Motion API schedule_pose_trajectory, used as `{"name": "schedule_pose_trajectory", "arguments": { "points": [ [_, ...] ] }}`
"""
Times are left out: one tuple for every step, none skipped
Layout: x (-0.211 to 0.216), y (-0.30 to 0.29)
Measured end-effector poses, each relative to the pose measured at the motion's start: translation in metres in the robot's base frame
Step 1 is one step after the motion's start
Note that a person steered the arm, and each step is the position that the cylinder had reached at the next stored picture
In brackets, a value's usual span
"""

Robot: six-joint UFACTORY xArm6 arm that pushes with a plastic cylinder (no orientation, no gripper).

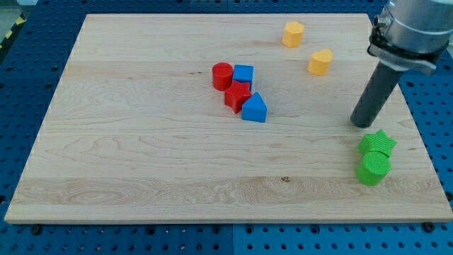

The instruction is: Separate green star from green circle

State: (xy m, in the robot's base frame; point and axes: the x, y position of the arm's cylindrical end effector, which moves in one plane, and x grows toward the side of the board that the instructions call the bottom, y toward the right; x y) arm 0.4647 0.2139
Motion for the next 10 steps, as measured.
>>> {"name": "schedule_pose_trajectory", "arguments": {
  "points": [
    [0.0,0.02],
    [0.036,0.035],
    [0.059,0.047],
    [0.07,0.044],
    [0.071,0.014],
    [0.07,-0.021],
    [0.07,-0.026],
    [0.084,-0.002],
    [0.098,0.006],
    [0.106,0.007]
  ]
}}
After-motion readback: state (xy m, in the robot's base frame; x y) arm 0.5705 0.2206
